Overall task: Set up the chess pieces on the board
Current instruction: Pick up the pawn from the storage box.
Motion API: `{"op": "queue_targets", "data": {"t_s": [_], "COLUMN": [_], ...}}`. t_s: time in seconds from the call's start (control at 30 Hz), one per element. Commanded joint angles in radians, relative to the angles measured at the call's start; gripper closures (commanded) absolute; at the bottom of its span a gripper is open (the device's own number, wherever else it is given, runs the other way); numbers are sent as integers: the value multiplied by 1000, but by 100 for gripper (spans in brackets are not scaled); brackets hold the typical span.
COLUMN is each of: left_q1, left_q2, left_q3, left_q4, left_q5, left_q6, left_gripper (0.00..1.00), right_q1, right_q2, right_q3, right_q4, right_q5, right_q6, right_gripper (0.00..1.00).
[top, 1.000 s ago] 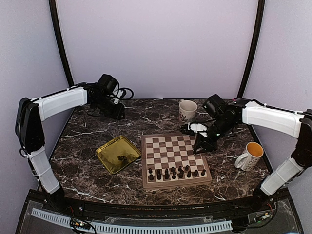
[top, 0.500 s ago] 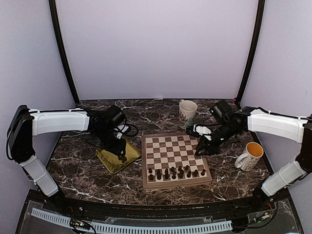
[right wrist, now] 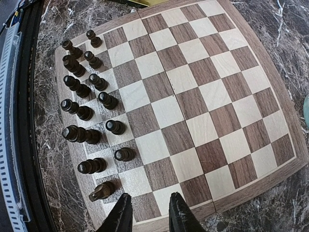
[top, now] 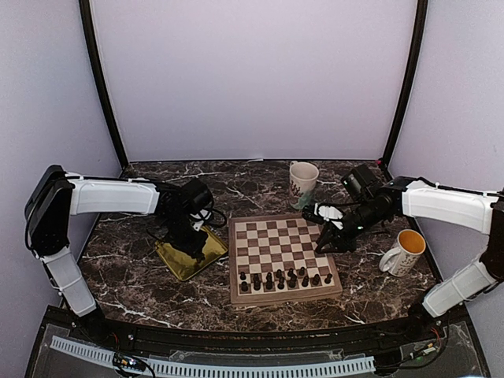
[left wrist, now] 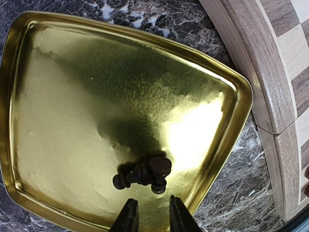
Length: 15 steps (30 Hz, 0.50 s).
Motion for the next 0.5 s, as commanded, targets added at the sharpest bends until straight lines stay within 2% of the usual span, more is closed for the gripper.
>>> {"op": "queue_targets", "data": {"t_s": [0.0, 0.47], "left_q1": [0, -4], "left_q2": [13, 72], "left_q3": [34, 44], "left_q4": [-32, -24], "left_q5": [11, 25], "left_q6": [-14, -5], "left_gripper": [78, 78], "right_q1": [-8, -8], "right_q2": [-18, -11], "right_q3": [-9, -12], "right_q4": [31, 33], "right_q5": [-4, -1], "right_q6": [3, 2], "right_gripper": [73, 73]}}
